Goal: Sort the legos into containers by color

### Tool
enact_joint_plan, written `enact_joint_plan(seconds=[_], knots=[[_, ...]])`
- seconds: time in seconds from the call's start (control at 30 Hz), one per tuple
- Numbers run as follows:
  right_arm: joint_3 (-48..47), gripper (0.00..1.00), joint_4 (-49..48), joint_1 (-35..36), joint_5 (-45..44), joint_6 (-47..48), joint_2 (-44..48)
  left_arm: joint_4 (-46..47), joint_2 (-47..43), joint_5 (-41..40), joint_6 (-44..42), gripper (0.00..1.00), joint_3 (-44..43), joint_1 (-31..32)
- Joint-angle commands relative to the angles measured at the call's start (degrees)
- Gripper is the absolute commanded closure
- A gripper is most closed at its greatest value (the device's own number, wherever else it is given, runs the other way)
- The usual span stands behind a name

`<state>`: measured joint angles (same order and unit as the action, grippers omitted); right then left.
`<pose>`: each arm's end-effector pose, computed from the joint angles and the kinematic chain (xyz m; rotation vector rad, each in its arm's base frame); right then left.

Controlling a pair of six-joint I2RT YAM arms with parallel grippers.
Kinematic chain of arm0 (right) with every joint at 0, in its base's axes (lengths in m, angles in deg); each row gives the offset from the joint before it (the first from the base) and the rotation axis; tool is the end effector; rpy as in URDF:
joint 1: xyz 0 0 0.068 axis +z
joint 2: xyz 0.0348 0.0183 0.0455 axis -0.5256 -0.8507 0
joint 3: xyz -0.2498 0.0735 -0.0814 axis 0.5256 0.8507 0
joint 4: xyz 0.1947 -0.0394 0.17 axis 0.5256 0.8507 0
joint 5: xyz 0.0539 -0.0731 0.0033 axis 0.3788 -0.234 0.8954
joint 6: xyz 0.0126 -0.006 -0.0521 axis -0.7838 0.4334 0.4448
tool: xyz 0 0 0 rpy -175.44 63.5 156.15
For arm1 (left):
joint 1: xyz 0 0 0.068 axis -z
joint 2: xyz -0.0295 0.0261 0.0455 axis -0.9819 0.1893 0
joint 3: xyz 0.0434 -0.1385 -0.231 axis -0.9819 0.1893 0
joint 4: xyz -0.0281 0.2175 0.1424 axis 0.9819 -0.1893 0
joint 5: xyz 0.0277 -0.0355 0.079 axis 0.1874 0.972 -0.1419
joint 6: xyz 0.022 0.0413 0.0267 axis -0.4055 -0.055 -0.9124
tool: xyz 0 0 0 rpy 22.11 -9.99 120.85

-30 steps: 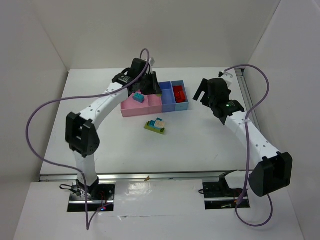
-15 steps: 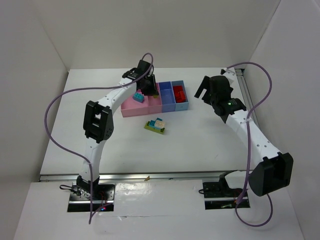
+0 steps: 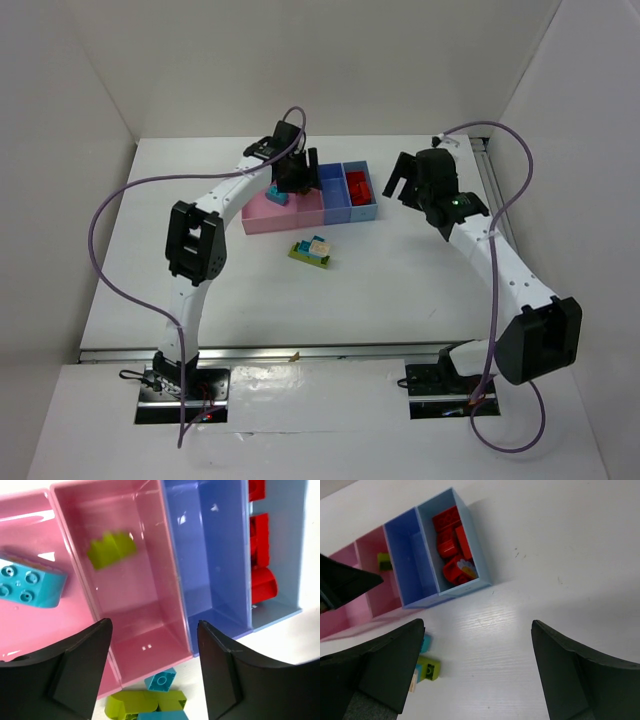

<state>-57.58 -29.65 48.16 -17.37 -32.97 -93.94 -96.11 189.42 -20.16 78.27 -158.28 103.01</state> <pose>0.2881 0.0755 0.3368 0.3909 2.0975 0.1933 0.4680 -0.2095 0.2567 -0.1670 2.4214 -0.5231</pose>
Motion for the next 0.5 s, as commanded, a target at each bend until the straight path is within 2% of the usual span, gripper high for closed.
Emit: enact_joint_plan(seconds=[0.0,0.07,0.17,0.33,0.47], knots=[[-3.81,0.06,0.87,1.03,8.02,5.99,-2.22,-0.80,-5.50,0.06,-1.35,0.21,0.60,0.07],[-5.57,0.06,1.83,3.40,13.28,13.60,-4.33,-1.95,-8.04,0.07,-2.40,0.22,0.60,0.07],[-9.87,0.06,5.61,10.78,18.05,23.30,-9.87,-3.88,-14.19,-3.08,-3.11,0.22,1.73,-0.54],[-13.75,0.03,9.30,22.30,15.26,30.61,-19.19,-10.12,-21.22,-4.50,-3.11,0.22,3.31,-8.09],[-16.73,0.04,10.53,26.96,13.05,36.31,-24.29,-10.31,-27.54,-6.25,-1.27,0.22,11.19,-13.54]])
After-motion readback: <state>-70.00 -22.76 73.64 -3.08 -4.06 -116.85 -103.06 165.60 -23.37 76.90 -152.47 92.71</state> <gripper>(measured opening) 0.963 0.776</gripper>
